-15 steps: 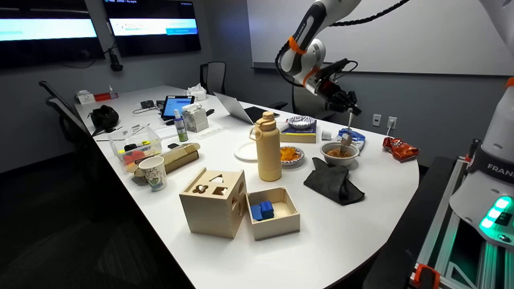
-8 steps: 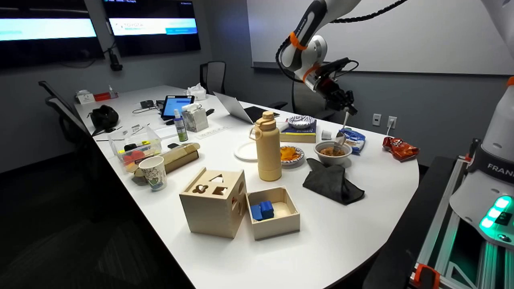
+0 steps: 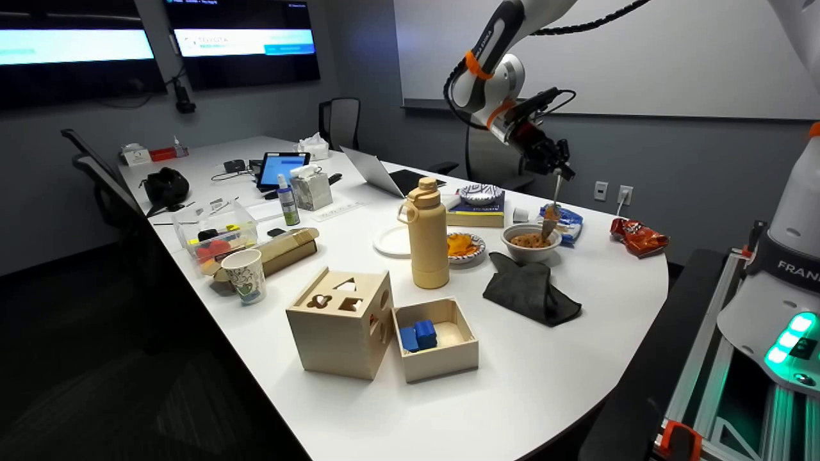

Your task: Use the spatula to stir the contents in the bowl

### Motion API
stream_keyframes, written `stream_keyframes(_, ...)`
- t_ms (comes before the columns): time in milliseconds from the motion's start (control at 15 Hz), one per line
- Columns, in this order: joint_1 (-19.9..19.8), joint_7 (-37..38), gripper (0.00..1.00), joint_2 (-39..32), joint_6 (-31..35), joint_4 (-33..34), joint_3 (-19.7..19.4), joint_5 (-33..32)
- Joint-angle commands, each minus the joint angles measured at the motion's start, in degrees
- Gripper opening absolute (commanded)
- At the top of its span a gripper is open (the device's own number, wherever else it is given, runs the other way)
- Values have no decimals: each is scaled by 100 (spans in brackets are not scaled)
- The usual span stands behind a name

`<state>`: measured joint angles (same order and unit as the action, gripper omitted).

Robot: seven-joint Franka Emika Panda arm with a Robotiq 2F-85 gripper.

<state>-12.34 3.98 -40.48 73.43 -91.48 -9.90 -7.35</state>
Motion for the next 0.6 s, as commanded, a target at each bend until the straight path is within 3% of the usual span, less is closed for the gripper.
stream_keyframes(0, 56, 47, 1, -69, -346, 96, -6, -76)
stream_keyframes(533, 11, -306, 1, -70, -326, 90, 224, 139)
